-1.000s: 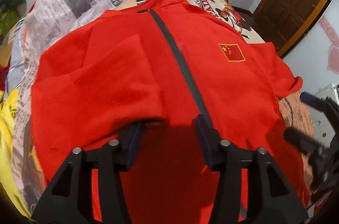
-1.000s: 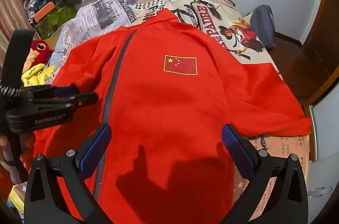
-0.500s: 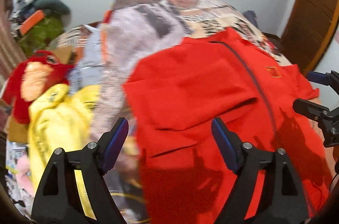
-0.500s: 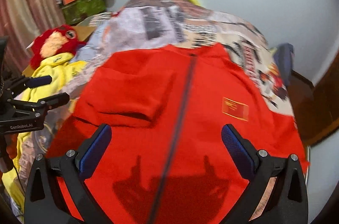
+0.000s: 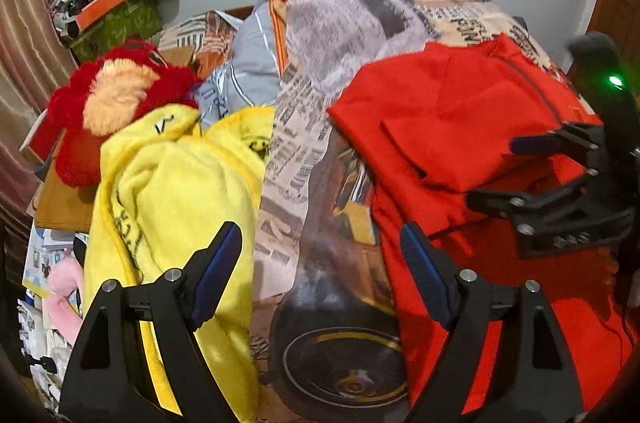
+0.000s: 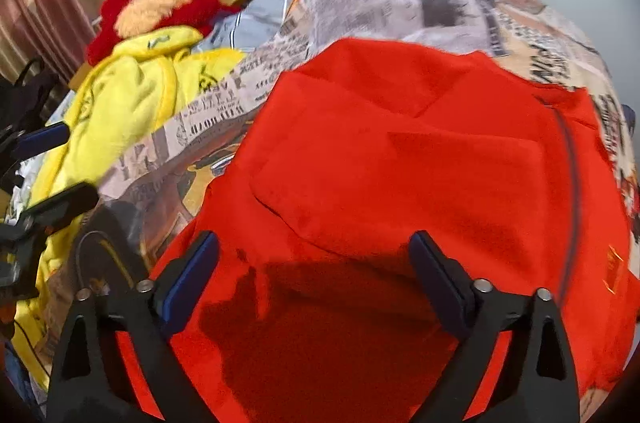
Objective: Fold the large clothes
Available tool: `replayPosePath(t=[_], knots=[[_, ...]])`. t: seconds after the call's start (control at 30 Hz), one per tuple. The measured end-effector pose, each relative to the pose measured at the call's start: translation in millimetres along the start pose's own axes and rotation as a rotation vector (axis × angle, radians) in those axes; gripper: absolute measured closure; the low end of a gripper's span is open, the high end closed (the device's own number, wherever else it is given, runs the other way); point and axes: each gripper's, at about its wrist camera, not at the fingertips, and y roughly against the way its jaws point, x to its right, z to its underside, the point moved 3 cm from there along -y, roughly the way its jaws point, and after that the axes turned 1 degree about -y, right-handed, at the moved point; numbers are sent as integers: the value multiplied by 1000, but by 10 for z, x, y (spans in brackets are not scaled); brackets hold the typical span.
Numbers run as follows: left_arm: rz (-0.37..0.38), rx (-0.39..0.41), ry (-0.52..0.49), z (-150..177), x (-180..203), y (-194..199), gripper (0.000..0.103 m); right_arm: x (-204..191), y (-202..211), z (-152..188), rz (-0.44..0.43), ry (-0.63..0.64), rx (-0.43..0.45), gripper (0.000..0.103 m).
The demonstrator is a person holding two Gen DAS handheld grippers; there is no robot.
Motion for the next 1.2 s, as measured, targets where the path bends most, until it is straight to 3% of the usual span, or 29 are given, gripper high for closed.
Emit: replayPosePath(t=[0.13, 0.27, 0.33, 0.4, 0.6, 0.77, 1.0, 1.13, 1.2], knots=[[1, -24, -23, 59, 42, -162, 22, -29, -255, -37, -5, -4, -53, 43], [20, -52, -50, 100, 123, -285, 22, -44, -403, -62, 0, 1, -55, 59], [19, -64, -69, 123, 178, -335, 22, -67, -400, -70, 5, 9, -47, 81], [18, -78, -96, 147, 238, -385, 22, -74, -315, -89, -8, 8, -15, 96], [49, -137, -149, 205, 428, -545, 22, 90, 244, -171, 39, -17, 155, 98], [122, -211, -126, 210, 584, -758, 21, 528, 900, -221, 83, -122, 300, 98], [-53, -180, -81, 86, 623, -1001, 17, 1282, 1729, -34, 168, -268, 453, 98], [-178, -140, -1, -22, 438, -1028, 17, 1607, 1968, 187, 216, -340, 478, 98], [-190, -139, 72, -51, 287, -1041, 16, 1775, 2021, 357, 228, -381, 472, 98]])
